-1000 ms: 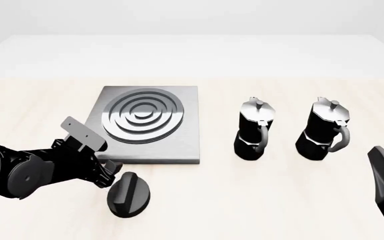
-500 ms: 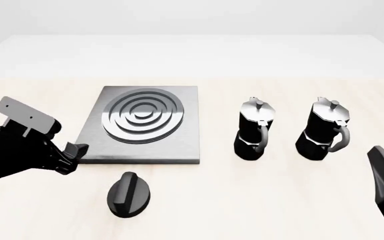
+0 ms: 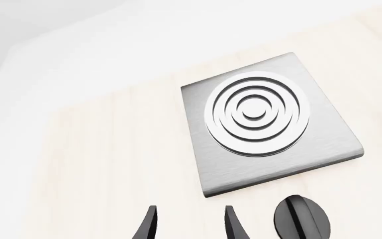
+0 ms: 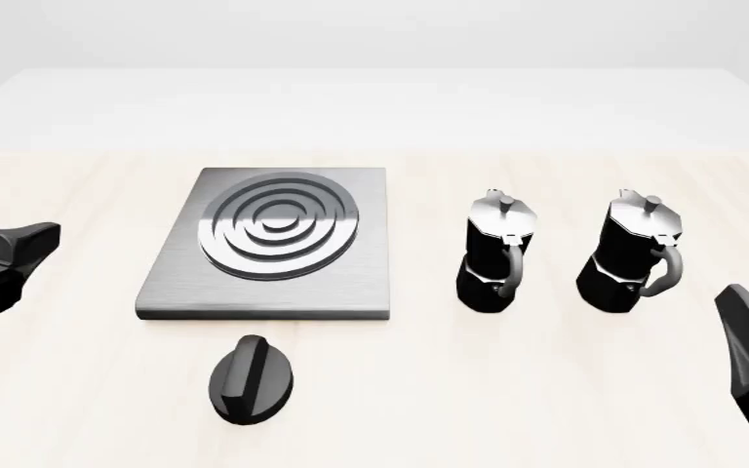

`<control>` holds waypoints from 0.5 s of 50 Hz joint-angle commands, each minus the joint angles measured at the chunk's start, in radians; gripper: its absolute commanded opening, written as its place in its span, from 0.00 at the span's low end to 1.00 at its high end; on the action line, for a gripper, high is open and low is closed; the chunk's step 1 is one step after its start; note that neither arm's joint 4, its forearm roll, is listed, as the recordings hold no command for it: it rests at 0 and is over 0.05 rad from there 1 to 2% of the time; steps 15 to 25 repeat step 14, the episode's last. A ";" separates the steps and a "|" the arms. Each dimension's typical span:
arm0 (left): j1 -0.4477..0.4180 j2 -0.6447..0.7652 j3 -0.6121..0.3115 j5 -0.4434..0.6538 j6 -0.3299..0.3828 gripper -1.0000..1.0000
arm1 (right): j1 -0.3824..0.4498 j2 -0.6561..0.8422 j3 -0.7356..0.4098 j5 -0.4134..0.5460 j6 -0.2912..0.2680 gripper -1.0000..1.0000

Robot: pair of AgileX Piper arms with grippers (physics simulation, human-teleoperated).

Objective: Turn off the stove.

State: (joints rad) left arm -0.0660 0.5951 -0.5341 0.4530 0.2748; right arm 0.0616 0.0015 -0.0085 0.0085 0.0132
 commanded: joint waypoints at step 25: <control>0.063 -0.176 -0.028 0.121 -0.039 1.00 | 0.002 -0.001 0.000 -0.001 0.005 1.00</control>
